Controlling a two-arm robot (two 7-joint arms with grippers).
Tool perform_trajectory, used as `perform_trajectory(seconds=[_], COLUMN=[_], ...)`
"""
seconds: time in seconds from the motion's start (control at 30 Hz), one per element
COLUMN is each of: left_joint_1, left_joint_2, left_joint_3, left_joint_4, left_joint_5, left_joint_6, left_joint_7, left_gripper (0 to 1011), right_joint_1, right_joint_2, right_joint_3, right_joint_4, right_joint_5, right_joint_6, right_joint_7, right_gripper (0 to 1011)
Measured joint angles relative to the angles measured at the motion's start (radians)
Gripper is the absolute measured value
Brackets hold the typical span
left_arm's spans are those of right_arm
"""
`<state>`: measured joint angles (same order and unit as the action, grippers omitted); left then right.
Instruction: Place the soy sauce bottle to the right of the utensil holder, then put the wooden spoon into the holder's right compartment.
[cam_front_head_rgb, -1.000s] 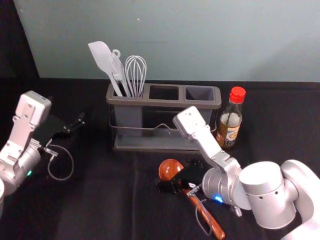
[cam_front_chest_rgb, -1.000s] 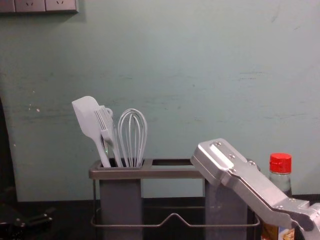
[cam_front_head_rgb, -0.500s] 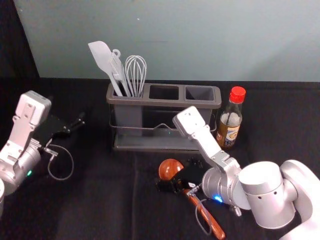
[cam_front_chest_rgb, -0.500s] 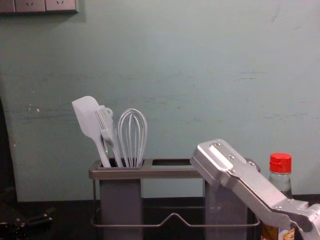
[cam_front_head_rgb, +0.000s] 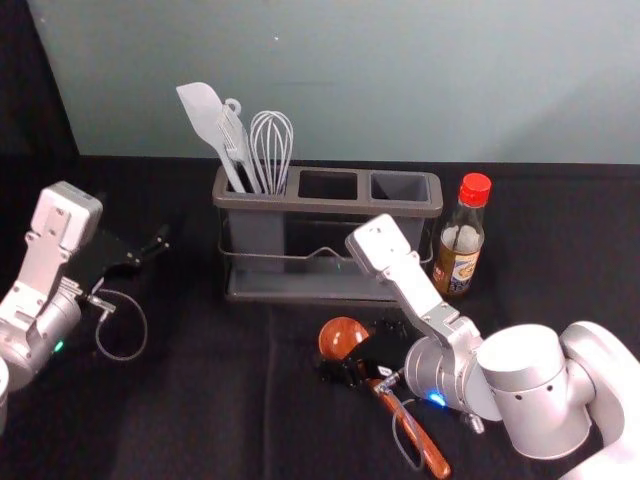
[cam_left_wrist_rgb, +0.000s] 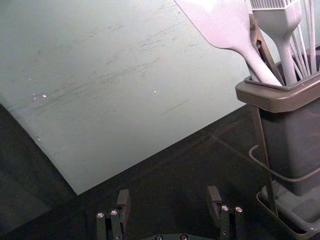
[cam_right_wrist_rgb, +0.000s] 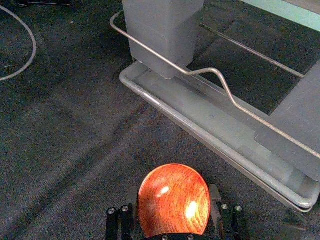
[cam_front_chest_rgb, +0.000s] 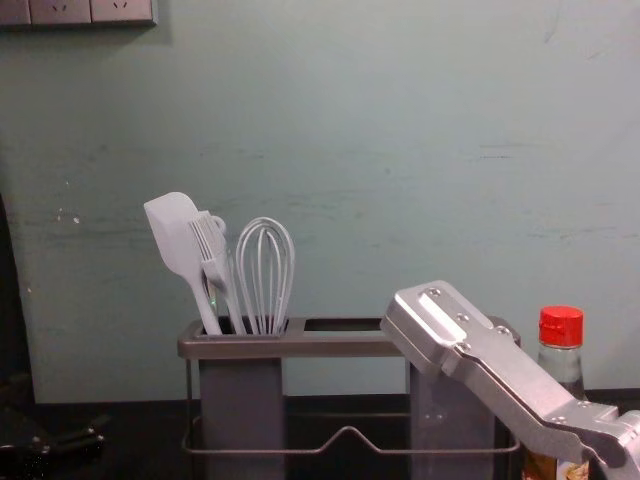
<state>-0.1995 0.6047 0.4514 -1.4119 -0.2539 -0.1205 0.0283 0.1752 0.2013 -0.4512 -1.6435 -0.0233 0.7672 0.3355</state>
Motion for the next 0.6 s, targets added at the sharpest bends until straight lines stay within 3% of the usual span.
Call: perform_trajectory(seconds=[0.27,0.6], left_joint_1=[0.000,0.000], left_joint_2=[0.000,0.000], left_joint_3=[0.000,0.000], left_joint_4=[0.000,0.000], left_joint_5=[0.000,0.000], left_joint_6=[0.000,0.000], left_joint_7=[0.000,0.000], left_gripper=[1005,1005], right_joint_1=[-0.011,-0.063], right_joint_2=[0.003,0.054], right_joint_3=[0.016,0.058], right_joint_4=[-0.033,-0.175], right_joint_5=[-0.009,-0.012], right_joint_6=[0.006,0.019], right_joint_7=[0.018,0.065], right_gripper=[840,840])
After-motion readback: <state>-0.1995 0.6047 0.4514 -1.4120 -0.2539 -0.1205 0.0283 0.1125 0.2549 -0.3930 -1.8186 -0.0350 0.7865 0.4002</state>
